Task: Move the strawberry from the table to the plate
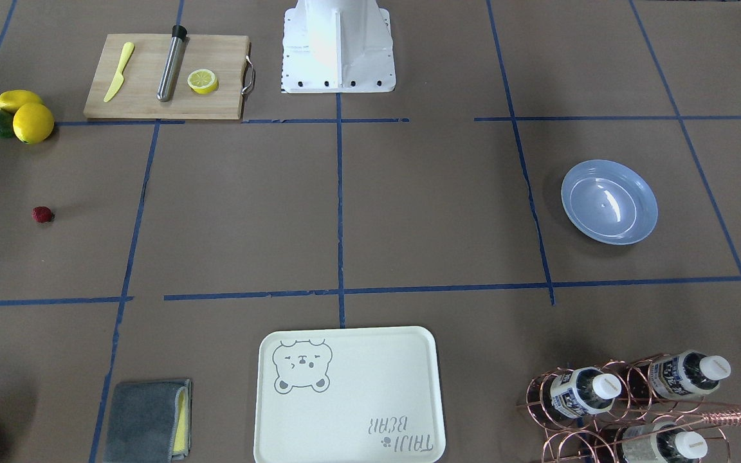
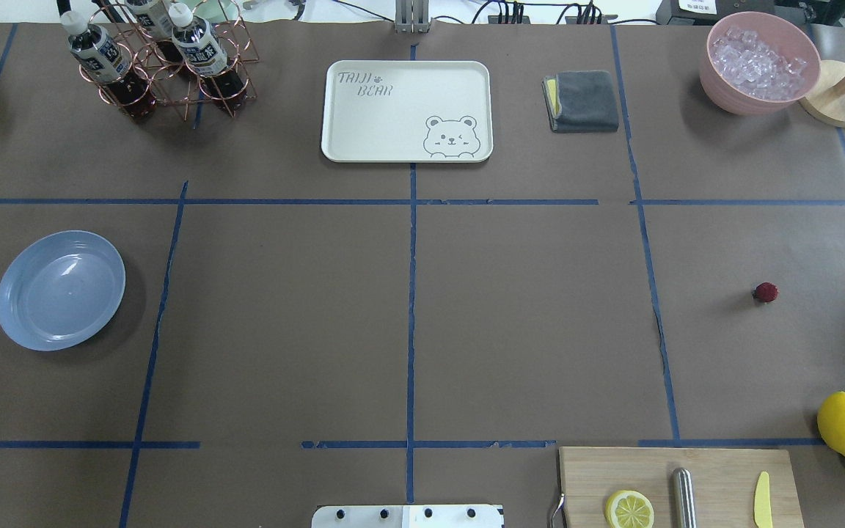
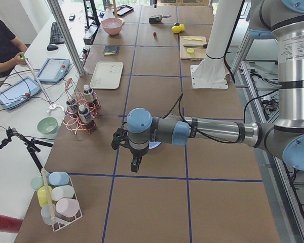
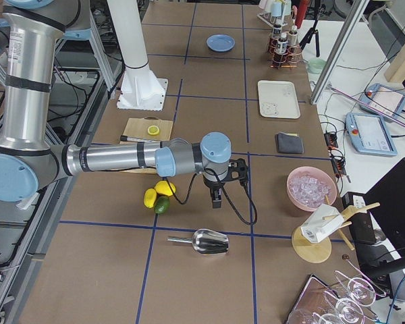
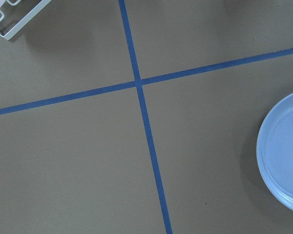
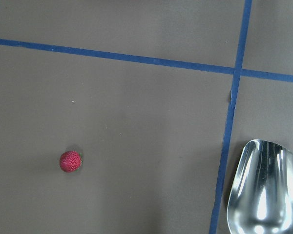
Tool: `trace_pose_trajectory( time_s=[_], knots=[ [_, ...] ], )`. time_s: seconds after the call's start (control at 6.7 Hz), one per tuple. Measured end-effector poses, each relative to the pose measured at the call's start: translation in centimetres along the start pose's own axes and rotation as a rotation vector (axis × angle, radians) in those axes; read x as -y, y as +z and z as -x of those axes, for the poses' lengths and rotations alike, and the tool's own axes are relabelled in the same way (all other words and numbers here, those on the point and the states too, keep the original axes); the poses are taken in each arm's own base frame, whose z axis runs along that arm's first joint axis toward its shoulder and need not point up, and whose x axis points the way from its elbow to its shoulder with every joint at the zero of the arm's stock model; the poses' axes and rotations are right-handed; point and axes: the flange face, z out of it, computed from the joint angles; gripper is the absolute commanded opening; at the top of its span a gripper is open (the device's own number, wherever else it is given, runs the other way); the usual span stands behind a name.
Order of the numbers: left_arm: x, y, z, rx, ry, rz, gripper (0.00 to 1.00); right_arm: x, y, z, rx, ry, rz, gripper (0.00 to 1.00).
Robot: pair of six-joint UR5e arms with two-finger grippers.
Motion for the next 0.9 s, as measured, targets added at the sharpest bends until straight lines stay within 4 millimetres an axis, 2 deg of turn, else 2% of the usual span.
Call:
trace_pose_trajectory(
  time_s=[0.45, 0.9],
  knots=[
    [0.50, 0.04, -0.12, -0.007, 0.040, 0.018, 1.00, -0.58, 0.22, -0.25, 0.006, 0.010, 0.007, 1.00],
    [0.64, -0.34, -0.43, -0.002, 0.121, -0.050, 1.00, -0.80, 0.37, -0.40, 0.007, 0.023, 0.012, 1.00]
  ],
)
